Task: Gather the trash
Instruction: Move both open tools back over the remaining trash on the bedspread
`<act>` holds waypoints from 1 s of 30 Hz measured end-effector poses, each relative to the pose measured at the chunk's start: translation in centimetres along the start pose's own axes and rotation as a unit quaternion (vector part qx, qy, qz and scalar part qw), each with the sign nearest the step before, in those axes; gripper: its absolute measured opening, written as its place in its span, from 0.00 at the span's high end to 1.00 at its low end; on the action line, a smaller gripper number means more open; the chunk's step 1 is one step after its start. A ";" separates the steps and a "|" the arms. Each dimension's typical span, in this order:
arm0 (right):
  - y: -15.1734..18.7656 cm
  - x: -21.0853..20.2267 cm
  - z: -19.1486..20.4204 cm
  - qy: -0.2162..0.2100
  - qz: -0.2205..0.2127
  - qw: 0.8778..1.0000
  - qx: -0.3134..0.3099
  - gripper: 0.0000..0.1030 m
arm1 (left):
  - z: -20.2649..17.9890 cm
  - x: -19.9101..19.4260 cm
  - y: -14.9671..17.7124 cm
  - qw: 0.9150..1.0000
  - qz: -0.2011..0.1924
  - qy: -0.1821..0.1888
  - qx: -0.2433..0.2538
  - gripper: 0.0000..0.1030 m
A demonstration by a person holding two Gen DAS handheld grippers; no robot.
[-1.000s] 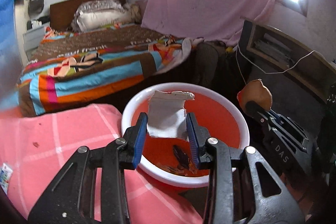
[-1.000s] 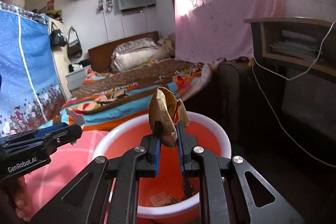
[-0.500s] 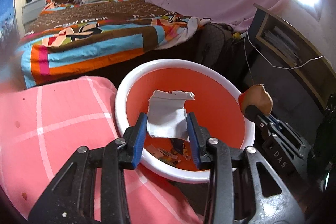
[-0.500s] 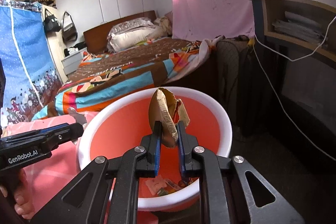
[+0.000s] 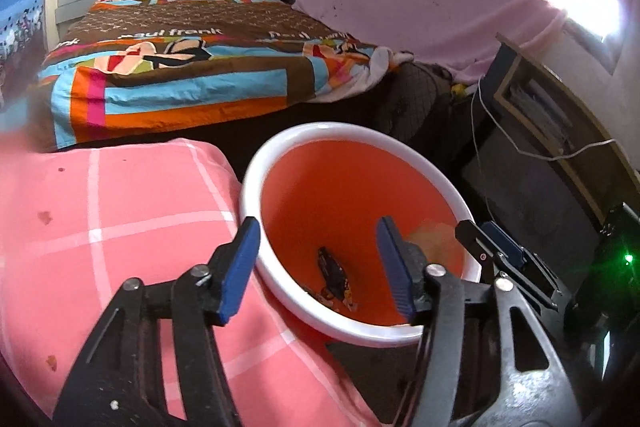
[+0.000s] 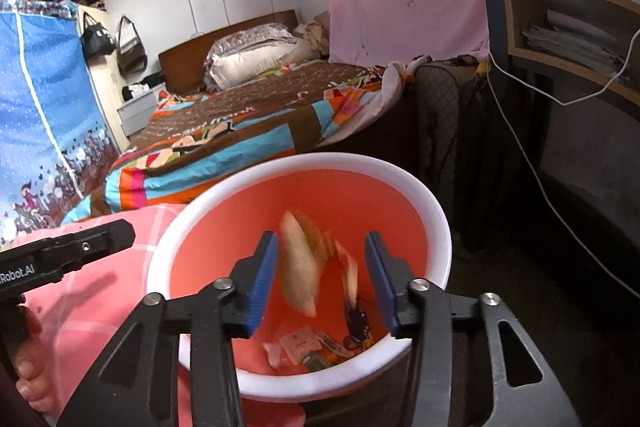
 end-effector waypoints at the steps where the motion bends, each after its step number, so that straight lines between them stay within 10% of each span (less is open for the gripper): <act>1: -0.1 -0.1 0.1 0.001 -0.002 1.000 -0.001 0.56 | 0.2 -0.3 -0.1 1.000 -0.005 -0.003 -0.001 0.29; 7: -0.4 -0.3 0.8 -0.005 -0.011 1.000 -0.004 0.52 | 1.7 -3.2 -0.4 0.998 -0.058 -0.029 -0.001 0.10; 11: -0.8 -1.1 1.4 -0.017 -0.035 0.999 0.001 0.18 | 2.9 -5.7 -0.7 0.992 -0.112 -0.060 -0.008 0.00; 17: -2.1 -3.6 3.3 -0.053 -0.113 0.992 0.003 0.00 | 5.5 -11.1 -0.8 0.970 -0.212 -0.121 -0.006 0.00; 30: -3.2 -9.1 12.4 -0.169 -0.255 0.951 -0.043 0.00 | 12.4 -20.8 1.8 0.925 -0.297 -0.235 -0.018 0.00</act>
Point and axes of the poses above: each gripper's, at about its wrist camera, not at the fingertips, and x roughly the way its jaws point, z to its left, y to its underside, the point moved 5 cm from there along x, roughly the way its jaws point, and after that the axes turned 2 degrees about -z, right-handed, at the moved point
